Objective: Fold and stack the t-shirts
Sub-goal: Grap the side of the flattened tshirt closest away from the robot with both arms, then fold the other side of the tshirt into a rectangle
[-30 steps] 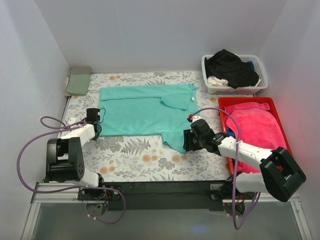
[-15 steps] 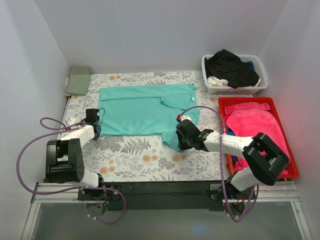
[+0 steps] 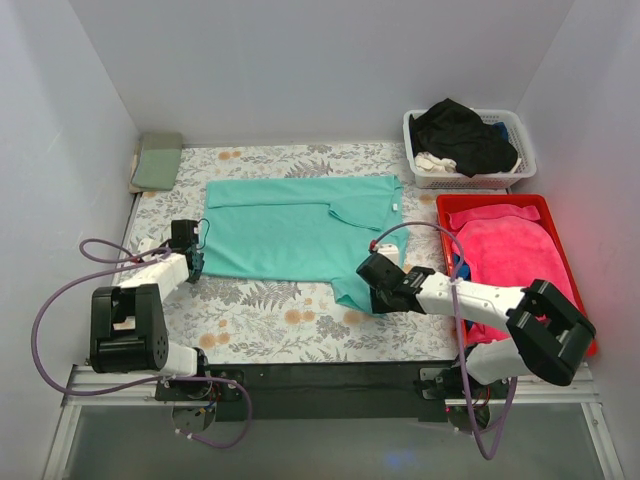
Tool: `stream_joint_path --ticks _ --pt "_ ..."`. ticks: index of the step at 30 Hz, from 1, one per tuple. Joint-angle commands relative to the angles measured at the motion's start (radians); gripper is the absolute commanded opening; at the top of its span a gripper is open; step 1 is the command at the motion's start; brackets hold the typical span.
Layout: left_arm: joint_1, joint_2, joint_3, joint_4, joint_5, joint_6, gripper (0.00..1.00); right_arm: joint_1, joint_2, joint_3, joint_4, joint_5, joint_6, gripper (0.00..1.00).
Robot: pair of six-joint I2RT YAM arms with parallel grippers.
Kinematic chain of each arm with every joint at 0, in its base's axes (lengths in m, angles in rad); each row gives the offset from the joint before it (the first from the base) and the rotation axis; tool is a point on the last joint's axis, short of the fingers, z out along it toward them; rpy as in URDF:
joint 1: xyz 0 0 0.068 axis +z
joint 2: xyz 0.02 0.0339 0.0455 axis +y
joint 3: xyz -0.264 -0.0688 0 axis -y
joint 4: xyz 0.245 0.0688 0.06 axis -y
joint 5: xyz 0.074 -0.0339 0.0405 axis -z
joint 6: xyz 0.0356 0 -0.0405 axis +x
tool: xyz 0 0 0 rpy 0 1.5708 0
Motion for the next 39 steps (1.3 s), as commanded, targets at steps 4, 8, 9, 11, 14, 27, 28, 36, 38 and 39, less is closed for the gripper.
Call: stream_joint_path --ticks 4,8,9,11,14,27,28,36,38,39 --pt "0.003 -0.098 -0.02 -0.055 0.009 -0.018 0.0 0.006 -0.109 -0.041 -0.218 0.064 0.053 0.01" --pt "0.003 -0.183 -0.034 -0.094 -0.018 -0.051 0.0 0.008 -0.15 -0.027 -0.224 0.087 0.054 0.01" --pt "0.001 -0.219 -0.037 -0.111 -0.024 -0.061 0.0 0.006 -0.161 -0.022 -0.235 0.095 0.059 0.01" --pt "0.001 -0.256 -0.041 -0.124 -0.021 -0.072 0.0 0.006 -0.17 -0.019 -0.236 0.116 0.062 0.01" --pt "0.001 -0.312 -0.043 -0.139 -0.01 -0.075 0.0 0.006 -0.192 0.001 -0.247 0.145 0.064 0.01" --pt "0.0 -0.371 0.052 -0.174 0.021 -0.055 0.0 -0.003 -0.197 0.172 -0.256 0.3 0.004 0.01" --pt "-0.002 -0.365 0.06 -0.173 0.022 -0.055 0.0 -0.014 -0.187 0.2 -0.256 0.311 -0.007 0.01" --pt "-0.005 -0.199 0.134 -0.067 0.074 -0.011 0.0 -0.116 -0.1 0.289 -0.195 0.333 -0.111 0.01" --pt "-0.006 -0.169 0.144 -0.047 0.071 -0.005 0.0 -0.162 -0.089 0.292 -0.161 0.319 -0.151 0.01" --pt "-0.008 -0.155 0.16 -0.03 0.071 -0.002 0.0 -0.181 -0.079 0.297 -0.131 0.308 -0.166 0.01"
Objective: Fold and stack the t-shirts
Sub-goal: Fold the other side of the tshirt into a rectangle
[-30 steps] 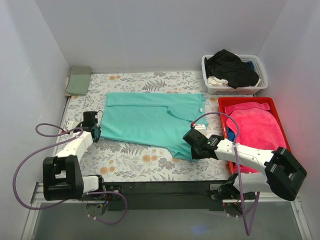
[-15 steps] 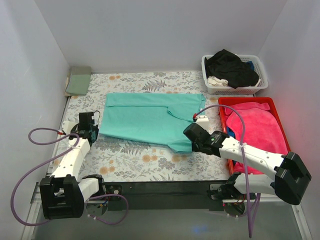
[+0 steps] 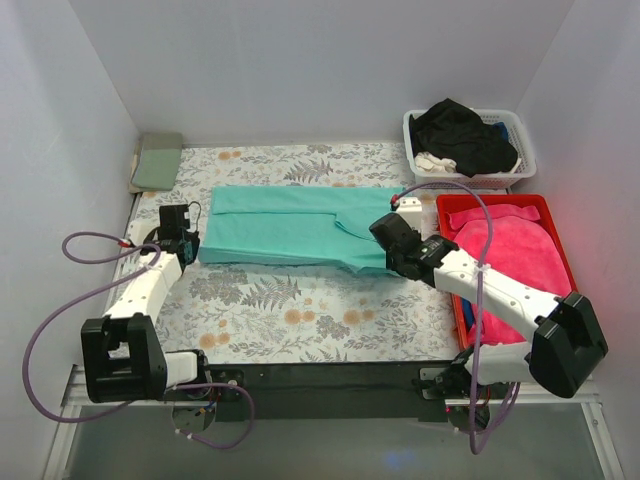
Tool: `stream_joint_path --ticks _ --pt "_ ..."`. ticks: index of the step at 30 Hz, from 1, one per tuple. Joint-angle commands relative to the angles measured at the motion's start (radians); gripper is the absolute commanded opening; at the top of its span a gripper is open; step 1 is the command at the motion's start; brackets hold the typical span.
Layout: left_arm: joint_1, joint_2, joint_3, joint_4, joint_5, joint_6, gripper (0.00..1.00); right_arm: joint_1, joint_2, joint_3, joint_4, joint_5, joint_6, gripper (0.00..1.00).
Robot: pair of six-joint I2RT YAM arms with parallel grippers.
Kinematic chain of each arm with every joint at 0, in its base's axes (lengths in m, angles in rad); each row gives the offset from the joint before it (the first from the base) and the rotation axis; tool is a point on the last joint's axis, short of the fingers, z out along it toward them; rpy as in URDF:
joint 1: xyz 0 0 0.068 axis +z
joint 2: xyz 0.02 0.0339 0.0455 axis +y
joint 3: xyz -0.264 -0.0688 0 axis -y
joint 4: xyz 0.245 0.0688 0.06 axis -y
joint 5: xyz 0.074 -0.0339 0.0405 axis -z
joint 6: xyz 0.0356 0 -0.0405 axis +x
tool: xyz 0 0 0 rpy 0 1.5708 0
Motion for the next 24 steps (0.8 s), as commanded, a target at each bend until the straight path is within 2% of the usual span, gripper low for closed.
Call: stream_joint_path --ticks 1,10,24 --pt "-0.005 0.054 0.055 0.055 0.001 0.028 0.0 -0.082 0.026 0.048 0.093 0.001 -0.08 0.01" --pt "-0.005 0.252 0.196 0.098 -0.003 0.04 0.0 -0.221 0.167 0.118 0.228 -0.106 -0.195 0.01" --pt "-0.005 0.527 0.334 0.166 0.01 0.072 0.0 -0.285 0.408 0.255 0.311 -0.159 -0.238 0.01"
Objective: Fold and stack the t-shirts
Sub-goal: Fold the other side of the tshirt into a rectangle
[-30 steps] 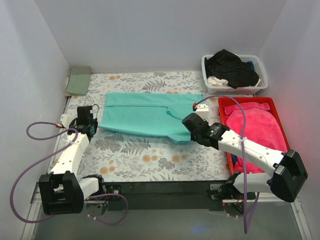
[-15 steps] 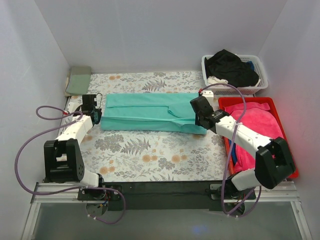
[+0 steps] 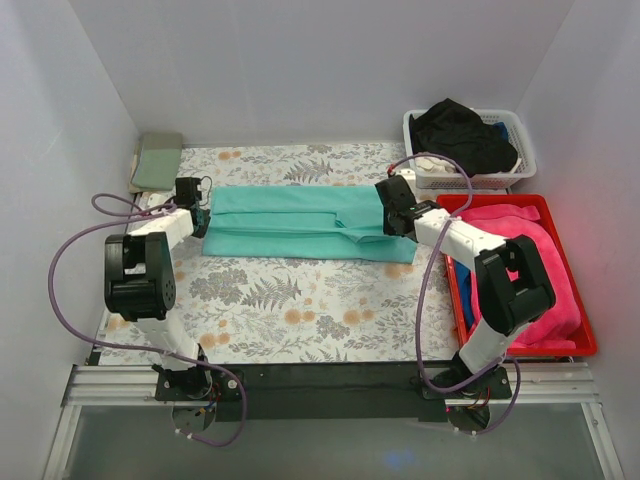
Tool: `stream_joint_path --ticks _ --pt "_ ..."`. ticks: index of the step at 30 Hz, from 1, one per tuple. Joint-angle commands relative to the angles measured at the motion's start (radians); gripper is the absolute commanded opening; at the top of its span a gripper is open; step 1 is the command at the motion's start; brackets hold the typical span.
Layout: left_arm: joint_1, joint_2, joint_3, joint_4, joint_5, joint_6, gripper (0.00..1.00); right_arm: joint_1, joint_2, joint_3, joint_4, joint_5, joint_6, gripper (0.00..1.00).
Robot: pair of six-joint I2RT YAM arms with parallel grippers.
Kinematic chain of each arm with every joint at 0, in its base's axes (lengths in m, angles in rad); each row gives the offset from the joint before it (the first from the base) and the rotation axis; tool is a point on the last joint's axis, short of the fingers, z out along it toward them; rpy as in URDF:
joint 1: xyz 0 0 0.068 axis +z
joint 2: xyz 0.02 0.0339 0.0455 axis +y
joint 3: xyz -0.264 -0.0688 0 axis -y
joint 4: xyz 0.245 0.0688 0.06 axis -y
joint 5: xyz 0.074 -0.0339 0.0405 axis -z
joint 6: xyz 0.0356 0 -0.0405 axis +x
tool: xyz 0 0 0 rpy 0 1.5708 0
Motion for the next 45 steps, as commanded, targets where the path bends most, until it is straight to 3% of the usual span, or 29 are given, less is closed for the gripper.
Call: stream_joint_path --ticks 1,5,8,11,12,16,22,32,45 --pt "0.002 0.046 0.042 0.051 0.013 0.03 0.0 -0.021 0.027 0.064 0.045 -0.004 -0.018 0.01" --pt "0.002 0.144 0.084 0.108 0.043 0.061 0.02 -0.032 0.077 0.102 0.05 -0.002 -0.016 0.01" --pt "0.002 0.203 0.14 0.151 0.052 0.087 0.08 -0.043 0.128 0.165 0.062 0.013 -0.021 0.08" --pt "0.002 0.231 0.197 0.18 0.067 0.115 0.14 -0.061 0.218 0.28 0.054 0.03 -0.042 0.2" --pt "0.0 0.232 0.208 0.186 0.07 0.121 0.16 -0.067 0.235 0.305 0.054 0.033 -0.056 0.33" --pt "0.002 0.215 0.248 0.19 0.073 0.158 0.31 -0.093 0.292 0.418 0.037 0.039 -0.076 0.46" --pt "0.002 0.118 0.18 0.197 0.07 0.196 0.34 -0.096 0.24 0.392 0.031 -0.003 -0.068 0.46" --pt "-0.009 -0.044 -0.011 0.237 0.102 0.191 0.36 -0.008 0.016 0.08 0.048 -0.103 -0.029 0.44" --pt "-0.013 -0.13 -0.088 0.232 0.083 0.201 0.35 0.086 0.181 0.11 0.073 -0.173 0.044 0.39"
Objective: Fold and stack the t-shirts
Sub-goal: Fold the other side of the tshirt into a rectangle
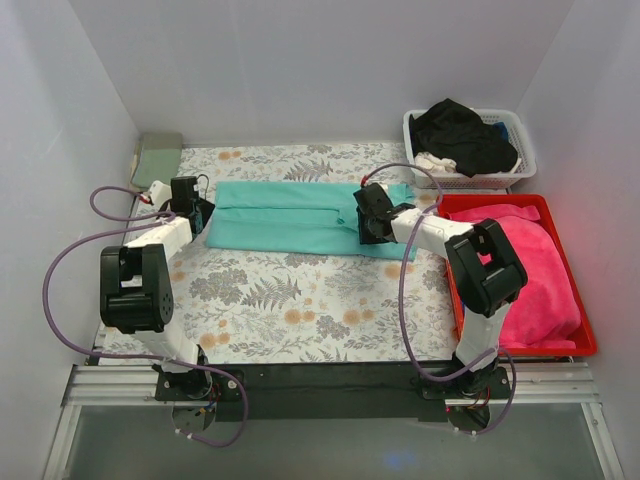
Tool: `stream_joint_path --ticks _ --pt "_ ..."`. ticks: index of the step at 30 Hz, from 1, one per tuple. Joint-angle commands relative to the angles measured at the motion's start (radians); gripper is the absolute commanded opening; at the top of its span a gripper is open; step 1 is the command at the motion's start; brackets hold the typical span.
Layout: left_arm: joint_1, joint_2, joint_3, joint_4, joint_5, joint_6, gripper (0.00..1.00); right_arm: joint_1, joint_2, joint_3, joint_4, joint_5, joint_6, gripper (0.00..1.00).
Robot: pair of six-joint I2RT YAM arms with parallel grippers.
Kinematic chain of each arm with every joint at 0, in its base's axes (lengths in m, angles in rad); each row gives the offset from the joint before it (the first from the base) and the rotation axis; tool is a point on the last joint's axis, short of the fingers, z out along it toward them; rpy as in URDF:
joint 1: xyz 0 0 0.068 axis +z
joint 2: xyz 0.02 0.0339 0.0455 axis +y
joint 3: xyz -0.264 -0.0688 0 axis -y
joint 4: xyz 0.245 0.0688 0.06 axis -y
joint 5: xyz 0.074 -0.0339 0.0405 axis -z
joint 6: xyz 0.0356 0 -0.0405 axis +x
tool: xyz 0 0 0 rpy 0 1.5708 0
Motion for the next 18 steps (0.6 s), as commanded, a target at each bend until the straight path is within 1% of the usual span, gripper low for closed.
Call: stream_joint_path --ticks 1,6,13,16,18 --pt "-0.003 -0.05 -0.005 0.002 -0.012 0.006 0.35 0.012 0.038 0.06 0.029 -0.012 0.027 0.39" --pt "-0.002 -0.05 -0.005 -0.001 -0.016 0.012 0.35 0.012 0.116 0.144 0.032 0.039 0.003 0.37" --pt "-0.002 -0.055 -0.015 -0.007 -0.015 0.014 0.35 0.012 0.218 0.379 0.03 0.087 -0.057 0.36" --pt "-0.003 -0.055 -0.019 -0.012 -0.019 0.015 0.35 0.009 0.28 0.457 0.029 0.105 -0.097 0.37" --pt "-0.002 -0.053 -0.022 -0.01 -0.015 0.015 0.35 0.003 0.346 0.545 0.015 0.11 -0.115 0.37"
